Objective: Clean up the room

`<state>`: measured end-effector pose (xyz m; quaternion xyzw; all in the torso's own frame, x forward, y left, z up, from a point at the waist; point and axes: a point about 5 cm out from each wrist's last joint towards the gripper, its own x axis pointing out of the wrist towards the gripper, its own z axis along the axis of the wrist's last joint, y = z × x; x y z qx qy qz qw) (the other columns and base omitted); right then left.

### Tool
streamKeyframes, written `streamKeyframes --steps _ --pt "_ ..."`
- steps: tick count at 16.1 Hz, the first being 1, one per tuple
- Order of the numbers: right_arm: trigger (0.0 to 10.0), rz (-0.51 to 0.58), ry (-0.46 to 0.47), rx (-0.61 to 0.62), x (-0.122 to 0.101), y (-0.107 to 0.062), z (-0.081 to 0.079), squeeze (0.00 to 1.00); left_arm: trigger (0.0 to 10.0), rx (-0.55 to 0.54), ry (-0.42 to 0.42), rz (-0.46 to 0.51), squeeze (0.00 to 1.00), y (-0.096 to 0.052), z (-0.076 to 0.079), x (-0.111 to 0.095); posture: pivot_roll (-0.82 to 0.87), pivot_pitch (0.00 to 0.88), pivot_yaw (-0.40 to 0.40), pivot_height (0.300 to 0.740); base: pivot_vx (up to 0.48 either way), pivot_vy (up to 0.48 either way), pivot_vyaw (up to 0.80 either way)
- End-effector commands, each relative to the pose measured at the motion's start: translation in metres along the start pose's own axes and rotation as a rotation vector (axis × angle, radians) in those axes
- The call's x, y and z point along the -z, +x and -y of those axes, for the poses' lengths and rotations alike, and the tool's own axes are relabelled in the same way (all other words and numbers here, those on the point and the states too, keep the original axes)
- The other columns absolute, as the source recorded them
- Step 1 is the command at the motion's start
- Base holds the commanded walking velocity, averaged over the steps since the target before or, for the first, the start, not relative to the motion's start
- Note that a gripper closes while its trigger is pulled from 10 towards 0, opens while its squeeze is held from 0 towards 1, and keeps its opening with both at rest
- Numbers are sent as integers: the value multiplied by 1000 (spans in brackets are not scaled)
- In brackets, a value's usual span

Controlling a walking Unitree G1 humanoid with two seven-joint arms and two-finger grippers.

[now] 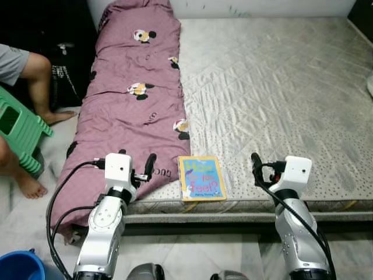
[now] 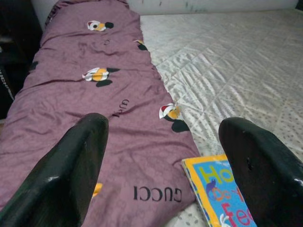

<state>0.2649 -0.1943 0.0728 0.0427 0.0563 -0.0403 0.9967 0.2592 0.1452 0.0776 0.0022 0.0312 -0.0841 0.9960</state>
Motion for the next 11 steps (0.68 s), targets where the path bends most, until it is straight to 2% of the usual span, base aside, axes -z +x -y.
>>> streamKeyframes --steps 1,5,11 --pt "10000 5 -4 17 -2 -2 4 0 10000 7 2 4 0 0 2 -2 -64 101 31 740 296 0 0" --pt "10000 4 -8 20 -2 -2 6 0 10000 8 0 -1 0 0 3 -1 -66 101 29 740 285 0 0" --pt "10000 11 -5 26 -4 0 7 0 10000 -24 1 -10 0 -1 -1 1 -64 113 24 740 0 0 0"
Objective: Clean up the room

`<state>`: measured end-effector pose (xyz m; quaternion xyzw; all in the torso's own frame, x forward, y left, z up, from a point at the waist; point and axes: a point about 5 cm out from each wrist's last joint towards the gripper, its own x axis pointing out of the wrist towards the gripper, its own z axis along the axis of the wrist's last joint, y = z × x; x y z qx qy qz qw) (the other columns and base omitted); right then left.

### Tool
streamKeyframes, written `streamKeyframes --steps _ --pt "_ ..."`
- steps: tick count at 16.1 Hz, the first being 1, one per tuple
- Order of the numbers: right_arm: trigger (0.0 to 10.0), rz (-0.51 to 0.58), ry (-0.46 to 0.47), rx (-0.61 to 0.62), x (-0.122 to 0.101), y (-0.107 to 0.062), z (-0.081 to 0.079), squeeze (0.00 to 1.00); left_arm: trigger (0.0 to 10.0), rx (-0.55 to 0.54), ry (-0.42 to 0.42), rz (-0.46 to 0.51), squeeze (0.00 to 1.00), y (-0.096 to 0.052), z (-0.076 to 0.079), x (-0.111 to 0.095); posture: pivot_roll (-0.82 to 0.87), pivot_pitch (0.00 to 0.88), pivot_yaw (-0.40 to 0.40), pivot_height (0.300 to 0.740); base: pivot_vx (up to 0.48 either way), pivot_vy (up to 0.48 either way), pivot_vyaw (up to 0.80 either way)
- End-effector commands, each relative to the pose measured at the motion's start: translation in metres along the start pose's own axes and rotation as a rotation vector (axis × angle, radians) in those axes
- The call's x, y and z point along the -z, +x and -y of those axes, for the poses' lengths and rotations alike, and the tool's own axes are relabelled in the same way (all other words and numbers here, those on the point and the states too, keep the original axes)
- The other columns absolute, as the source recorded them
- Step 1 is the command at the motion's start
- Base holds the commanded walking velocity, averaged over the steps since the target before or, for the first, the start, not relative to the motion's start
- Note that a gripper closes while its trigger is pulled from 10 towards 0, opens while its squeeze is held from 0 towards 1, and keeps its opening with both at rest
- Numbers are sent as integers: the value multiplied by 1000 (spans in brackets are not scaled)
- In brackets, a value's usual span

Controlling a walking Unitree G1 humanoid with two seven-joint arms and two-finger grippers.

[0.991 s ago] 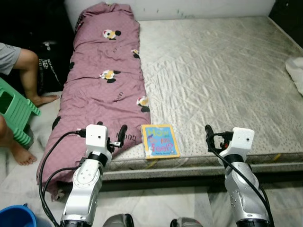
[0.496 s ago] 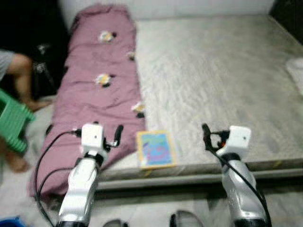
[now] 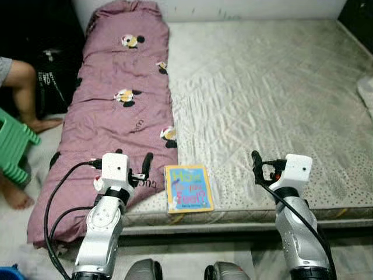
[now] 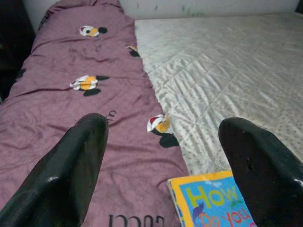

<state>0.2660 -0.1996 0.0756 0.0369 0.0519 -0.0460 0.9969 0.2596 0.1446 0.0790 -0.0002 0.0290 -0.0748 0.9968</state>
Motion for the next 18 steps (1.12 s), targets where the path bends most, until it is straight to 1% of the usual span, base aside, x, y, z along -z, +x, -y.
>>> streamKeyframes --steps 1,2,3,5,7,8,9,10,11,12,14,16,18 --pt "10000 -1 6 14 -1 -1 3 0 10000 -11 5 -15 0 -1 -2 2 -64 119 23 740 0 0 0" --pt "10000 -14 9 18 0 -2 4 0 10000 -18 5 -16 0 -2 -3 2 -64 123 22 740 0 0 0" --pt "10000 -16 10 18 0 -2 4 0 10000 -28 3 -20 0 -3 -5 3 -64 129 21 740 0 0 -800" --pt "10000 -19 5 18 2 -5 5 0 10000 -93 -29 -61 0 -7 -12 11 -65 131 17 740 0 0 -800" --pt "10000 -21 5 19 2 -5 5 0 10000 -171 -85 -76 0 -8 -23 13 -62 131 15 740 0 0 -800" --pt "10000 -22 5 17 2 -6 5 0 10000 -204 -89 -80 0 -9 -29 14 -60 136 13 740 0 0 -800" --pt "10000 -15 8 9 1 -6 4 0 10000 -207 -67 -68 0 -12 -30 13 -59 141 15 740 0 0 0" --pt "10000 -11 13 6 1 -7 3 0 10000 -202 -65 -69 0 -13 -30 13 -59 141 15 740 0 0 0" --pt "10000 -4 39 0 1 -11 1 0 10000 -199 -56 -75 0 -19 -30 13 -55 168 18 740 0 0 0" --pt "10000 -4 42 -4 1 -14 0 0 10000 -197 -47 -78 0 -22 -30 13 -53 182 20 740 0 0 0" --pt "10000 -31 39 -19 10 -23 -3 0 10000 -190 -36 -90 0 -27 -30 15 -46 179 28 740 0 0 0" --pt "10000 -31 48 -18 11 -25 -5 0 10000 -186 -41 -88 0 -26 -32 15 -45 179 34 736 0 0 0" --pt "10000 -28 55 -18 9 -24 -6 0 10000 -188 -25 -86 0 -26 -34 15 -47 180 35 711 0 0 0"
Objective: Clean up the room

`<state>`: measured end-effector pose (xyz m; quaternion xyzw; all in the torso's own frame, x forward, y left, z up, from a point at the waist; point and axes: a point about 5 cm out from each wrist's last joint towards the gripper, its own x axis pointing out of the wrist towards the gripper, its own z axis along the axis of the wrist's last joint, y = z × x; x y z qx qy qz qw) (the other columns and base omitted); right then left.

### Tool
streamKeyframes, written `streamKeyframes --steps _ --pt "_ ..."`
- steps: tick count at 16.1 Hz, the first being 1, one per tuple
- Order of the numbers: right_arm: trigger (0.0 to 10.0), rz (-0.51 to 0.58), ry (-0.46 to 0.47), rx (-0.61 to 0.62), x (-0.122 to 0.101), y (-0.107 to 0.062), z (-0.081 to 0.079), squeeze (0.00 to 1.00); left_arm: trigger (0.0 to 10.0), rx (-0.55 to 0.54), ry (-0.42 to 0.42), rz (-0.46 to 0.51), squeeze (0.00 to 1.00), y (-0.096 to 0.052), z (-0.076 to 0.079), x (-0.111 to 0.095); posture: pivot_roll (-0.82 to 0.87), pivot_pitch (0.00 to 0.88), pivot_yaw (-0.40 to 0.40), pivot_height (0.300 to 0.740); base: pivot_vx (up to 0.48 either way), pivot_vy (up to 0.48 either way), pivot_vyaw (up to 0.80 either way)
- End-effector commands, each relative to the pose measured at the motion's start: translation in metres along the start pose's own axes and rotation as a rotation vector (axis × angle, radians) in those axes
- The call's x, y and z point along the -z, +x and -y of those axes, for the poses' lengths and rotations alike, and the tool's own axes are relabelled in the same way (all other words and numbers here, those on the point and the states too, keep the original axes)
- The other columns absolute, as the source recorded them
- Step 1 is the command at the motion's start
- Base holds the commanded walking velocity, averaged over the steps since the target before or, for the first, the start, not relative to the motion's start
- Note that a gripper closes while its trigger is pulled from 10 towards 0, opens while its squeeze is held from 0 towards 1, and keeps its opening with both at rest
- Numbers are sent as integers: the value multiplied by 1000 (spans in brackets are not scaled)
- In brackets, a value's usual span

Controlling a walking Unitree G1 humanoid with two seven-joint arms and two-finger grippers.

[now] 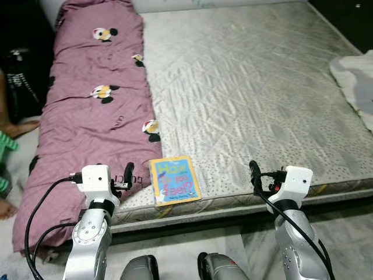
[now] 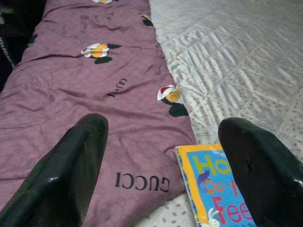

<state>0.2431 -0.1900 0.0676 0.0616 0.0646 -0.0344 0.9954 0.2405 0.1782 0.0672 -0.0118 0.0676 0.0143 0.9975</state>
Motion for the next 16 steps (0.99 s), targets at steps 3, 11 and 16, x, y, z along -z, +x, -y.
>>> streamKeyframes --steps 3,11,16 --pt "10000 1 5 2 -2 -2 1 0 10000 -6 15 -3 0 -2 -1 0 -45 177 31 681 0 0 0" --pt "10000 2 -6 -16 -4 4 0 0 10000 -50 22 17 0 0 -10 -5 -29 198 16 641 0 0 0" --pt "10000 5 -2 -5 -7 3 4 0 10000 -51 12 1 0 -1 -6 -2 -39 203 9 641 0 0 0"
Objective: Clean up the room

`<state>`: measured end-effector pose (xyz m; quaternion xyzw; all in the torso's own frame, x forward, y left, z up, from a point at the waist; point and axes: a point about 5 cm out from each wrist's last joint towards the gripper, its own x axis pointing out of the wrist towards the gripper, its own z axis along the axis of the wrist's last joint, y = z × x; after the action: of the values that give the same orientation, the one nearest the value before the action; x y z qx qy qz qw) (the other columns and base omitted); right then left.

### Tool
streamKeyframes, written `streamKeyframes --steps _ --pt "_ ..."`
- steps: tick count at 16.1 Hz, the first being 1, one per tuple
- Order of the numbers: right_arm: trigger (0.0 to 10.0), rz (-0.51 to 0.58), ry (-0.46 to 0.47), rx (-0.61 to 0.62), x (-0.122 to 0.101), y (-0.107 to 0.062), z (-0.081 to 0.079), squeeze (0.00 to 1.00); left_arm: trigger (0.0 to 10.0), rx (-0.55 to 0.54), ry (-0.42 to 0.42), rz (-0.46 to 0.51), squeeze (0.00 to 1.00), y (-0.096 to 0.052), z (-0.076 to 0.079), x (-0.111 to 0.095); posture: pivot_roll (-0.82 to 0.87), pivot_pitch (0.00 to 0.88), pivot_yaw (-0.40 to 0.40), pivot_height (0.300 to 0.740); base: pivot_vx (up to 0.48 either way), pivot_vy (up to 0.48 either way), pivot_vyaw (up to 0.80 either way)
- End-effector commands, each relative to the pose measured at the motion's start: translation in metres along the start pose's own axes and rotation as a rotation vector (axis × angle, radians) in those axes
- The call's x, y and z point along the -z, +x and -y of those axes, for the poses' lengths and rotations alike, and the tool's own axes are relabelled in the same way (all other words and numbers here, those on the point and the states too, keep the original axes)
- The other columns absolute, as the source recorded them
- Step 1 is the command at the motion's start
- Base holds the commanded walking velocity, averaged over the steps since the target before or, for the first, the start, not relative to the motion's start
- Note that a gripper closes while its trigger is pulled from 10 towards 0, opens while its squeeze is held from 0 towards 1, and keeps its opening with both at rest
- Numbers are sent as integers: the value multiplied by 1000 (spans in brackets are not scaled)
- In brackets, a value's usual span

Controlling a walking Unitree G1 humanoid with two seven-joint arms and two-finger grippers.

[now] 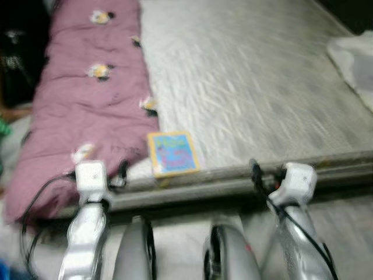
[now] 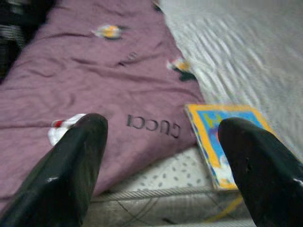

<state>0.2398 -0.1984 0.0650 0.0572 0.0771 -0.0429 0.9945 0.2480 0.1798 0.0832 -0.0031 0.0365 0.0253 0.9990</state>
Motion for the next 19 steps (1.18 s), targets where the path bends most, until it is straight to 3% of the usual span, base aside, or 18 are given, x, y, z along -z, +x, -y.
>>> streamKeyframes --steps 1,8,19 --pt "10000 27 4 -26 -9 5 -5 0 10000 -26 -5 -63 0 -8 -3 14 -39 208 6 641 0 0 0" --pt "10000 14 -11 -37 -9 -2 -3 0 10000 36 -44 -47 0 -11 -1 7 -38 243 -7 641 0 0 0" --pt "10000 -3 -36 -27 -12 -6 6 0 10000 44 -44 -57 0 -16 -4 4 -51 288 -12 641 299 0 0"
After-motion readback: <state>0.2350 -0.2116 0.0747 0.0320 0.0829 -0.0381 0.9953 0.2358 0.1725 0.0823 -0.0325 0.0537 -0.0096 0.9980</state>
